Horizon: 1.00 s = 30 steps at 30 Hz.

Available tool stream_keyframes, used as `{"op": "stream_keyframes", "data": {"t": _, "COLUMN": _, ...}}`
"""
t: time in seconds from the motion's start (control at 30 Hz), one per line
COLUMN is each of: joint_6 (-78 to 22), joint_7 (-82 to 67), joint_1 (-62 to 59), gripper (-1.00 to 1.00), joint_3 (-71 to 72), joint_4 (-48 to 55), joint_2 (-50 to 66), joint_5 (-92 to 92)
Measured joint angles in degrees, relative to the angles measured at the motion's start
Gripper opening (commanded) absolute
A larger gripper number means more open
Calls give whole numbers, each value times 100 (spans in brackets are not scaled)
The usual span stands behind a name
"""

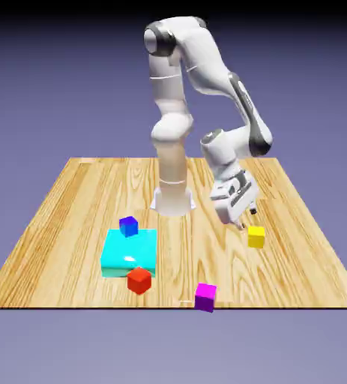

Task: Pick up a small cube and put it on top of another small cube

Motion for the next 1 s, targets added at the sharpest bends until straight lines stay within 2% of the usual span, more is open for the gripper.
{"op": "stream_keyframes", "data": {"t": 0.5, "joint_6": -184, "joint_7": -3411, "joint_1": 3026, "gripper": 0, "joint_3": -1428, "joint_4": 56, "joint_2": 1053, "joint_5": 2889}}
{"op": "stream_keyframes", "data": {"t": 0.87, "joint_6": -1577, "joint_7": -4294, "joint_1": 2529, "gripper": 0, "joint_3": -688, "joint_4": 791, "joint_2": 3127, "joint_5": 4553}}
{"op": "stream_keyframes", "data": {"t": 0.9, "joint_6": -1589, "joint_7": -4302, "joint_1": 2525, "gripper": -100, "joint_3": -682, "joint_4": 797, "joint_2": 3145, "joint_5": 4567}}
{"op": "stream_keyframes", "data": {"t": 1.0, "joint_6": -1454, "joint_7": -4213, "joint_1": 2574, "gripper": -100, "joint_3": -756, "joint_4": 724, "joint_2": 2938, "joint_5": 4400}}
